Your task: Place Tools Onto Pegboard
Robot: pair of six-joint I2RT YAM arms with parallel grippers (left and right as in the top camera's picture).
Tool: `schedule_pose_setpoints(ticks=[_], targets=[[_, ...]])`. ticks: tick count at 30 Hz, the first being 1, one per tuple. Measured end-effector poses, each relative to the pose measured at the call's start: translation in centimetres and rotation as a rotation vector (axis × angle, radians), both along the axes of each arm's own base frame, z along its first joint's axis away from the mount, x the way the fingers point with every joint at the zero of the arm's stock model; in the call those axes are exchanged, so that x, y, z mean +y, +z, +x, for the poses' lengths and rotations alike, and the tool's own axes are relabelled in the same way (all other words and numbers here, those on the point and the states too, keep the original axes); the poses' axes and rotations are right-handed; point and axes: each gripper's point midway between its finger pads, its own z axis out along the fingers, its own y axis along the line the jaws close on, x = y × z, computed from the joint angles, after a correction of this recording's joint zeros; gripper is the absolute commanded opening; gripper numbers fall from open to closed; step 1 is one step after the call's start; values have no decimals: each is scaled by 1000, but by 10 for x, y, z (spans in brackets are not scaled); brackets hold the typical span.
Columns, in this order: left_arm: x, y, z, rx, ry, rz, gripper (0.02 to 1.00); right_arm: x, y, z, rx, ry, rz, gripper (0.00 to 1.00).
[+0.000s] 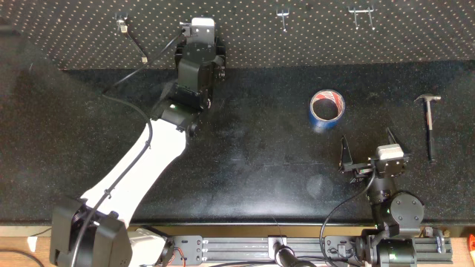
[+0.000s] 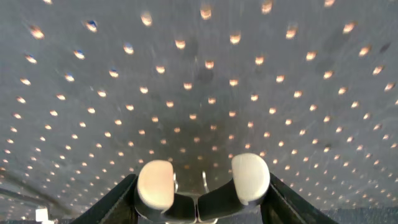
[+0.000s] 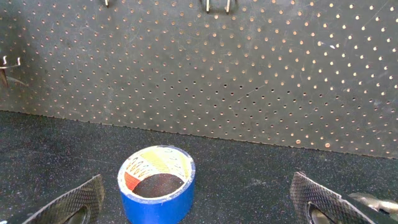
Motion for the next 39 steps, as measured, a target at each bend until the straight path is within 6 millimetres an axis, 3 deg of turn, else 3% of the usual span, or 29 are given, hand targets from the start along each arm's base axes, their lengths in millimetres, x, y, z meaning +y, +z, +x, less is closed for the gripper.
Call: schedule_pose_setpoints(ticks=[12, 18, 21, 23, 27, 30, 35, 37, 39], targets=[[4, -5, 0, 16, 7, 6, 27, 0, 0, 0, 0, 0, 0, 976], [11, -28, 10, 54, 27, 20, 42, 0, 0, 0, 0, 0, 0, 976], [11, -26, 12, 41, 30, 14, 505, 0, 0, 0, 0, 0, 0, 976], [10, -26, 15, 31, 31, 8, 643, 0, 0, 0, 0, 0, 0, 976], [7, -14, 23, -32, 30, -22, 711, 0, 0, 0, 0, 0, 0, 976], [5, -2, 27, -80, 29, -42, 982, 0, 0, 0, 0, 0, 0, 976], [3, -8, 25, -50, 16, -45, 996, 0, 0, 0, 0, 0, 0, 976], [7, -25, 11, 46, 12, -8, 998, 0, 0, 0, 0, 0, 0, 976], [12, -27, -4, 94, 10, 8, 996, 0, 0, 0, 0, 0, 0, 976]])
